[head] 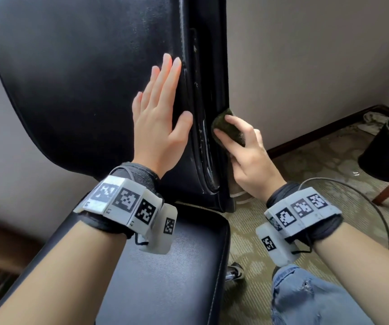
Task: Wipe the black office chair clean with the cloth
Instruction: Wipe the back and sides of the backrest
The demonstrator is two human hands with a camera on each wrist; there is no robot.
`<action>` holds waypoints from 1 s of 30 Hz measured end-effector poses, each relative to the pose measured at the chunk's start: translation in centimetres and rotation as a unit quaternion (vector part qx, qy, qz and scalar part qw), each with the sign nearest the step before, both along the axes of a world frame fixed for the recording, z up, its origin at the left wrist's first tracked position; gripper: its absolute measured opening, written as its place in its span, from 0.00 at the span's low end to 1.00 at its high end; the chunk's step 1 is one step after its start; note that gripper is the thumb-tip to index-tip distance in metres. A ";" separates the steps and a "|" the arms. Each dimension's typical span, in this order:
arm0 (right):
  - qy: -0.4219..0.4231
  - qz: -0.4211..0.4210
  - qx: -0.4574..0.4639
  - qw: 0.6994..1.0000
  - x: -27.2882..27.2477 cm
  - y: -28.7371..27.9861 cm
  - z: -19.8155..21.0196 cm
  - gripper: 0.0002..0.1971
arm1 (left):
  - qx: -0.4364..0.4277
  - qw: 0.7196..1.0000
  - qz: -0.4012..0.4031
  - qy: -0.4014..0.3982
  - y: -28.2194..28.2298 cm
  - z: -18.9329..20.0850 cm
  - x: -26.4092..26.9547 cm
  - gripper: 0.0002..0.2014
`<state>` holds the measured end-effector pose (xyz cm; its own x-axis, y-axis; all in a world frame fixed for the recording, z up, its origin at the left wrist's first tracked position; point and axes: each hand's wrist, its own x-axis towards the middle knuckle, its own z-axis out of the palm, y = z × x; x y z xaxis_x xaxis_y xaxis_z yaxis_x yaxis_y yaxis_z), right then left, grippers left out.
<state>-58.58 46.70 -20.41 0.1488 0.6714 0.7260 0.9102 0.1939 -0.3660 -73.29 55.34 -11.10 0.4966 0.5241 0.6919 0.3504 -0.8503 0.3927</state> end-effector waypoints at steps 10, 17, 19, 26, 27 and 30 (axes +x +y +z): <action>-0.043 -0.036 0.118 0.991 -0.7 1.9 7.8 0.25 | 0.015 1.000 0.006 -0.002 0.0 -0.3 0.2 0.35; 0.067 -0.091 0.067 0.991 -1.6 2.5 6.0 0.29 | -0.001 1.000 -0.005 0.006 0.1 0.1 0.0 0.35; 0.075 -0.096 0.043 0.992 -1.8 2.2 5.6 0.29 | -0.008 1.000 -0.007 0.004 0.0 0.1 0.0 0.35; 0.077 -0.084 -0.017 0.993 -1.5 1.0 3.5 0.29 | -0.015 1.000 -0.005 0.012 0.0 0.3 0.0 0.35; 0.080 -0.081 -0.025 0.993 -1.6 0.9 3.2 0.29 | -0.015 1.000 -0.004 0.012 0.0 0.3 0.1 0.35; 0.070 -0.072 -0.038 0.994 -1.5 0.7 2.4 0.30 | -0.016 1.000 0.008 0.015 -0.1 0.3 0.2 0.35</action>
